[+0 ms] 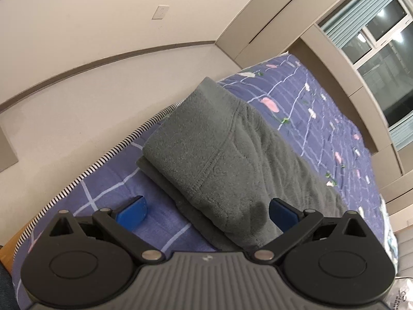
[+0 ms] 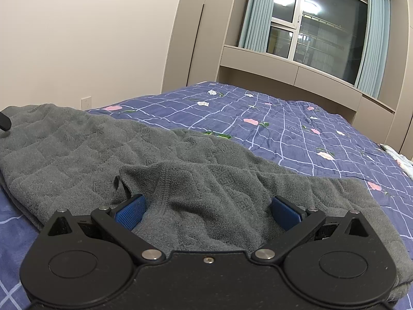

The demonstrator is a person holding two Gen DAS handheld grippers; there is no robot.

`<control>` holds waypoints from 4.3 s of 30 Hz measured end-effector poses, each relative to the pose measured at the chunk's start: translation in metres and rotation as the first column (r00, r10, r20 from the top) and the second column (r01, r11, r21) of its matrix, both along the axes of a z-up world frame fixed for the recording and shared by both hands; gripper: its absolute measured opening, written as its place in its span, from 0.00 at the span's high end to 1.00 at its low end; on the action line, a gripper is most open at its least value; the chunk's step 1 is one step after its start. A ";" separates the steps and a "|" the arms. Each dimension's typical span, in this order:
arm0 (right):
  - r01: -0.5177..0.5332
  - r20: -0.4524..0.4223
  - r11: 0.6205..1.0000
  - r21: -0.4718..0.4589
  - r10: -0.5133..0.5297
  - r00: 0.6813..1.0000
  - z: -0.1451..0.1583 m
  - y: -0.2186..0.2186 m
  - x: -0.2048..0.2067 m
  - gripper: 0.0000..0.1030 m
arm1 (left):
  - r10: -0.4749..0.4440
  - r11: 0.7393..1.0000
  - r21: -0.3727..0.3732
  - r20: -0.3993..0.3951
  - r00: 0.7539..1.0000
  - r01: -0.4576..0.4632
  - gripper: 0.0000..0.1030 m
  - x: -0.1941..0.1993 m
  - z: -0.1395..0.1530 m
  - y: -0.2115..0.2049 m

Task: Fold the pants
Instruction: 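Move both open tools to the long edge of the folded pants, then grasp the edge of the grey pants with the left gripper and lift, then fold the held edge over the pants and open the left gripper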

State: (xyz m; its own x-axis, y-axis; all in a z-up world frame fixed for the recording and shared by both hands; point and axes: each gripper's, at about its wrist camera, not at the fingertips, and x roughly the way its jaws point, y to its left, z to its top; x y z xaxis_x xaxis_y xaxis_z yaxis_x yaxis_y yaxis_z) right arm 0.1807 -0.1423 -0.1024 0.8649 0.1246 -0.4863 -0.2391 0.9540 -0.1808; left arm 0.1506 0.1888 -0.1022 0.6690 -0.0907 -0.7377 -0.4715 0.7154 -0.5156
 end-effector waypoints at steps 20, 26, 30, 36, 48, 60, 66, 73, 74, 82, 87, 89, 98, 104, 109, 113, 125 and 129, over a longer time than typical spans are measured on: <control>-0.001 -0.063 0.999 0.035 0.004 0.998 0.007 -0.003 0.009 0.00 | 0.176 0.967 -0.194 0.030 0.984 -0.167 0.33 -0.007 -0.008 0.012; 0.059 -0.248 0.997 0.043 -0.046 0.968 0.027 0.004 0.036 0.00 | 0.224 0.946 -0.250 0.050 0.973 -0.205 0.31 -0.017 -0.016 0.016; 0.091 -0.348 0.996 0.006 -0.083 0.934 0.035 0.012 0.051 0.00 | 0.215 0.954 -0.224 0.047 0.975 -0.200 0.31 -0.016 -0.015 0.012; 0.100 -0.442 0.995 -0.008 -0.093 0.892 0.038 0.013 0.069 0.00 | 0.212 0.957 -0.207 0.035 0.977 -0.201 0.28 -0.012 -0.012 0.008; 0.091 -0.450 0.996 0.018 -0.073 0.890 0.036 0.006 0.070 0.00 | 0.200 0.973 -0.117 -0.020 0.980 -0.201 0.38 0.006 -0.004 -0.005; 0.086 -0.450 0.996 0.026 -0.065 0.891 0.036 0.005 0.070 0.00 | 0.196 0.980 0.025 -0.011 0.981 -0.195 0.85 0.010 0.020 -0.028; 0.082 -0.444 0.996 0.036 -0.058 0.894 0.036 0.004 0.069 0.00 | 0.143 0.980 0.131 0.050 0.988 -0.149 0.87 0.009 0.045 -0.047; 0.076 -0.432 0.996 0.050 -0.047 0.901 0.035 0.001 0.066 0.00 | 0.053 0.962 0.261 0.106 0.993 -0.079 0.88 0.011 0.072 -0.074; 0.076 -0.430 0.996 0.052 -0.046 0.902 0.036 0.001 0.065 0.00 | 0.046 0.960 0.271 0.107 0.993 -0.073 0.88 0.012 0.074 -0.077; 0.098 -0.409 0.989 0.109 -0.045 0.912 0.042 -0.007 0.061 0.00 | -0.003 0.950 0.311 0.116 0.993 -0.033 0.88 0.021 0.091 -0.094; 0.126 -0.370 0.965 0.231 -0.032 0.928 0.055 -0.028 0.049 0.00 | -0.045 0.941 0.339 0.142 0.989 -0.006 0.88 0.020 0.105 -0.106; 0.136 -0.346 0.957 0.256 -0.040 0.937 0.059 -0.039 0.041 0.00 | -0.062 0.936 0.352 0.149 0.987 0.005 0.88 0.021 0.110 -0.112; 0.157 -0.222 0.945 0.289 -0.093 0.971 0.075 -0.088 -0.005 0.00 | -0.168 0.904 0.421 0.185 0.968 0.076 0.89 0.021 0.135 -0.156; 0.217 -0.213 0.926 0.310 -0.155 0.965 0.074 -0.123 -0.029 0.00 | -0.305 0.846 0.507 0.210 0.929 0.163 0.89 0.019 0.153 -0.210; 0.286 -0.220 0.896 0.340 -0.220 0.950 0.073 -0.154 -0.043 0.00 | -0.455 0.771 0.575 0.197 0.868 0.273 0.89 0.015 0.162 -0.262; 0.344 -0.231 0.868 0.358 -0.274 0.934 0.070 -0.180 -0.055 0.00 | -0.606 0.665 0.628 0.138 0.783 0.404 0.89 0.010 0.159 -0.307; 0.516 -0.294 0.788 0.337 -0.432 0.852 0.044 -0.245 -0.092 0.00 | -0.786 0.429 0.609 -0.112 0.608 0.667 0.84 -0.004 0.097 -0.390; 0.522 -0.301 0.790 0.320 -0.438 0.847 0.040 -0.251 -0.099 0.00 | -0.792 0.431 0.584 -0.119 0.598 0.688 0.75 -0.013 0.089 -0.384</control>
